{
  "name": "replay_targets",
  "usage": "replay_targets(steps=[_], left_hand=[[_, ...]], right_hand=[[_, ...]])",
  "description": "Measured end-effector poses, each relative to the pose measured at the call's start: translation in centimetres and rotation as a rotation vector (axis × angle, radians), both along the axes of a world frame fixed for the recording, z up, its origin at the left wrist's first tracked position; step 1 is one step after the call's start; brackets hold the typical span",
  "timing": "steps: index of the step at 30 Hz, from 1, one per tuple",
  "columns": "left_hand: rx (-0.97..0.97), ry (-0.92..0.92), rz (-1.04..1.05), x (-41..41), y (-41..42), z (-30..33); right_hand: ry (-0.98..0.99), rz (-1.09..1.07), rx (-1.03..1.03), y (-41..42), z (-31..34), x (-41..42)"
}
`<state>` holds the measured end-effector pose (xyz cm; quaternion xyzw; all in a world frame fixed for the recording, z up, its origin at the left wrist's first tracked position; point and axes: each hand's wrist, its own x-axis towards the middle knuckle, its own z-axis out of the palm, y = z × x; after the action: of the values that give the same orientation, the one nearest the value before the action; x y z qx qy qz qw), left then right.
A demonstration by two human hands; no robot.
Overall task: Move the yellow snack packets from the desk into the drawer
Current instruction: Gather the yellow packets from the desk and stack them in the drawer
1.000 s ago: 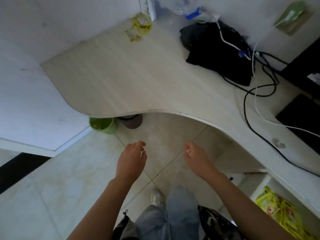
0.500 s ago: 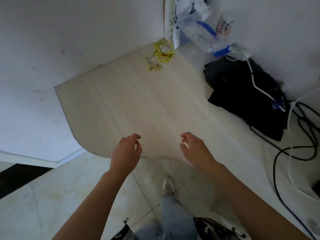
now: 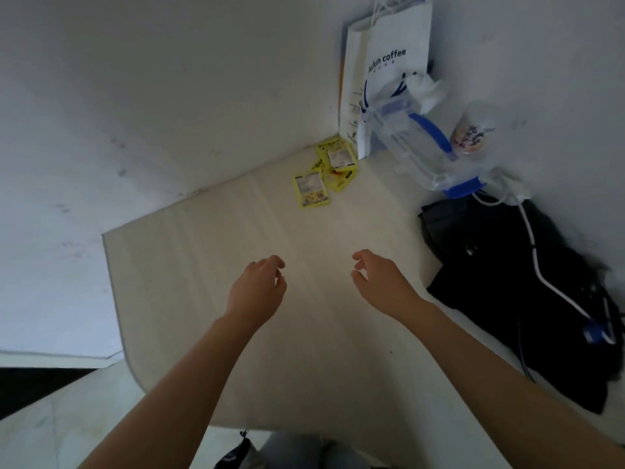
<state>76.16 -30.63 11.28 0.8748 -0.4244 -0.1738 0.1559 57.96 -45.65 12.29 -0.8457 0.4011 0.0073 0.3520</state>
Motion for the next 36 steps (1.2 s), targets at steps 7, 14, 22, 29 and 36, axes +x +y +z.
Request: replay_targets(steps=[7, 14, 22, 29, 36], left_hand=[[0.068, 0.073, -0.010, 5.6, -9.1, -0.9], [0.080, 0.174, 0.143, 10.4, -16.8, -3.5], [0.007, 0.260, 0.357, 12.3, -23.6, -6.7], [0.071, 0.111, 0.400, 11.6, -27.1, -8.9], [0.073, 0.146, 0.400, 11.7, -26.7, -9.0]], right_hand=[[0.065, -0.030, -0.061, -8.2, 0.2, 6.0], [0.130, -0.063, -0.082, -16.7, -1.6, 12.9], [0.181, -0.120, -0.080, -23.9, -4.1, 19.3], [0.334, -0.117, -0.198, -25.5, -7.9, 22.6], [0.327, -0.294, -0.212, -25.7, -8.7, 23.7]])
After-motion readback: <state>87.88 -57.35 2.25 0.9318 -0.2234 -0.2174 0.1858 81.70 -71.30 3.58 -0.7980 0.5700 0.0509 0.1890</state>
